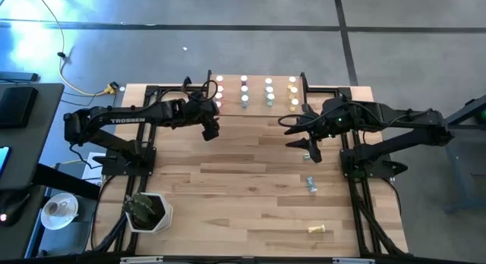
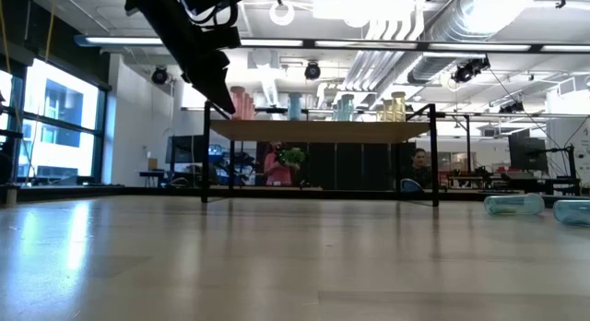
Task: Pick and place medicine bottles onto shelf by color
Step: Put the pink pill bottle on the shelf aligned with the other pink pill bottles, then put the blue pill bottle on the shelf aligned with the other blue pill bottles
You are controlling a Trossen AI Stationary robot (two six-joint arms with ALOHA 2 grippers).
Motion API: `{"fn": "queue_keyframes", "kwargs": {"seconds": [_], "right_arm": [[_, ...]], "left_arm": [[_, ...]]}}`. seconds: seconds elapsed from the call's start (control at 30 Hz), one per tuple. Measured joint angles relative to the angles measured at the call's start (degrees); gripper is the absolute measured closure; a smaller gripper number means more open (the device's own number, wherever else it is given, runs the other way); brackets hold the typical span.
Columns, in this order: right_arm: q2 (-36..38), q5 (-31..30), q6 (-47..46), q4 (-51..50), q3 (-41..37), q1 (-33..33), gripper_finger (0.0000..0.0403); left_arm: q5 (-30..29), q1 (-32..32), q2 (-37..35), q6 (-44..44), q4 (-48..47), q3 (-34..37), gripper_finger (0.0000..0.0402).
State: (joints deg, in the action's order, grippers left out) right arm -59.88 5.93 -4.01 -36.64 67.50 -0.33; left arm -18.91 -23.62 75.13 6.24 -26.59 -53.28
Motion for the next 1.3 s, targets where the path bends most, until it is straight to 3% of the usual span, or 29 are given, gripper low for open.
{"fn": "queue_keyframes", "kwargs": {"seconds": [0.7,1.3], "right_arm": [[0.0,0.0,-0.5,0.0,0.0,0.0,0.0221],[-0.1,-0.4,-5.3,-4.6,0.0,0.0,0.0221]], "left_arm": [[-1.0,0.9,-2.0,-0.6,-0.6,0.1,0.0209],[1.1,11.7,-6.1,-11.7,-4.5,0.1,0.0209]]}}
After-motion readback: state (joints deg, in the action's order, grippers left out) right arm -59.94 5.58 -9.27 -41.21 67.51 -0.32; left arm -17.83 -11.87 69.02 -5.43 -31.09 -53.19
